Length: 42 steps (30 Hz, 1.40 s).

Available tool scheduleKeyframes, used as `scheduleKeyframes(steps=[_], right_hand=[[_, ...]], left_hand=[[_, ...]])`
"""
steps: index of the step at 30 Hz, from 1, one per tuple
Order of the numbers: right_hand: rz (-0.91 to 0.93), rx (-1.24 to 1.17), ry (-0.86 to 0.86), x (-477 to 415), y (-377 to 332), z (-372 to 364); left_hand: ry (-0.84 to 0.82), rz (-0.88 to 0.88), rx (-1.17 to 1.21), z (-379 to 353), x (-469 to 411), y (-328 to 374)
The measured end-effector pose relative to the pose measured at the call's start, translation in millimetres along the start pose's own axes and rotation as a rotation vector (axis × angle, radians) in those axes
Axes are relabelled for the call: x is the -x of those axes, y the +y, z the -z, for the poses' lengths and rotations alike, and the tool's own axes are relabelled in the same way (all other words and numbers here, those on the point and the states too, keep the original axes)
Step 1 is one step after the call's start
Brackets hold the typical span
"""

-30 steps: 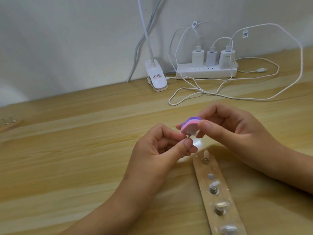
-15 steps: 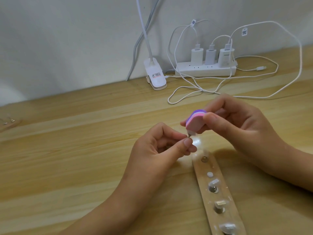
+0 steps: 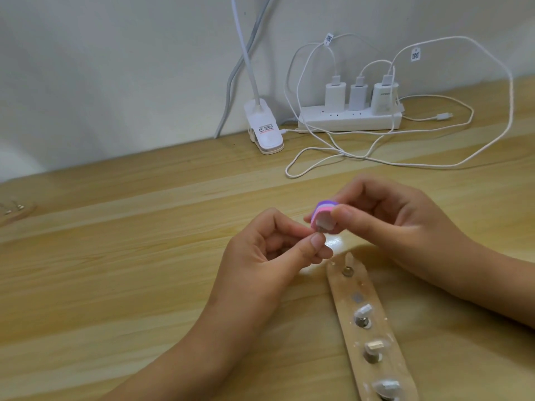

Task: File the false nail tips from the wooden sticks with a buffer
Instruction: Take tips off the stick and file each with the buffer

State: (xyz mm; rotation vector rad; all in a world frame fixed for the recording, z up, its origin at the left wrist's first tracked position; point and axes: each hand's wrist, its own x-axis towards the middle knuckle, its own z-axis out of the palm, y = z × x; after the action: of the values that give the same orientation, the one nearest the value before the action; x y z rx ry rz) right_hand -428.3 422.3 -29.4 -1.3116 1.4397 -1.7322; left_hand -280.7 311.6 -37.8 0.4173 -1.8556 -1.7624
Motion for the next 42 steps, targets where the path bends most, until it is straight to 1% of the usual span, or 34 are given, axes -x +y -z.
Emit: scheduleKeyframes(steps=[2,5,8,11,14,16,19,22,26,28,30,31,33,37,40,42], right_hand=[[0.019,-0.005,0.016,-0.3,0.1,0.8],[-0.019,0.003,-0.027,-0.9,0.3,1.4],[0.030,0.005,-0.005,-0.1,1.2,1.6],[-0.008,-0.008,-0.016,-0.6,2.6,2.3],[0.065,0.013,-0.025,0.1,2.9,2.6],[0.031,0.014,-0.046,-1.4,5.5,2.6],[-0.032,0.017,-0.034,-3.7,9.0,5.4],[0.019,0.025,-0.072,-0.6,5.6,4.1],[-0.009,0.065,-0.054,-0.5,4.2,4.0],[0.062,0.087,-0.015,1.5,2.8,4.3],[0.123,0.159,-0.013,2.5,1.9,2.5],[0.120,0.196,-0.023,1.9,2.4,2.0],[0.067,0.186,-0.024,0.0,3.5,2.6],[0.102,0.206,-0.026,0.4,4.3,3.2],[0.051,0.176,-0.028,-0.1,5.1,3.9],[0.092,0.194,-0.018,0.4,5.7,4.3]], left_hand=[[0.001,0.004,-0.005,0.2,-0.4,0.5],[0.016,-0.001,0.007,0.1,-0.6,0.4],[0.023,-0.008,-0.003,-0.2,-0.6,0.9],[0.027,-0.002,0.002,0.2,-0.7,1.5],[0.040,0.004,0.011,0.4,-2.0,1.1],[0.046,0.012,0.011,1.4,-2.4,0.6],[0.047,0.010,0.007,1.6,-2.4,0.0],[0.043,0.009,0.020,0.9,-2.4,0.1],[0.042,0.009,0.030,0.7,-2.2,0.7],[0.044,0.015,0.031,0.2,-2.3,0.6],[0.048,0.022,0.033,0.4,-2.8,0.1],[0.048,0.024,0.031,0.8,-3.0,-0.2],[0.044,0.025,0.028,1.3,-3.3,-0.9],[0.051,0.018,0.043,2.3,-3.0,-1.3],[0.046,0.014,0.039,2.7,-2.3,-1.4],[0.047,0.009,0.044,3.3,-2.6,-1.7]])
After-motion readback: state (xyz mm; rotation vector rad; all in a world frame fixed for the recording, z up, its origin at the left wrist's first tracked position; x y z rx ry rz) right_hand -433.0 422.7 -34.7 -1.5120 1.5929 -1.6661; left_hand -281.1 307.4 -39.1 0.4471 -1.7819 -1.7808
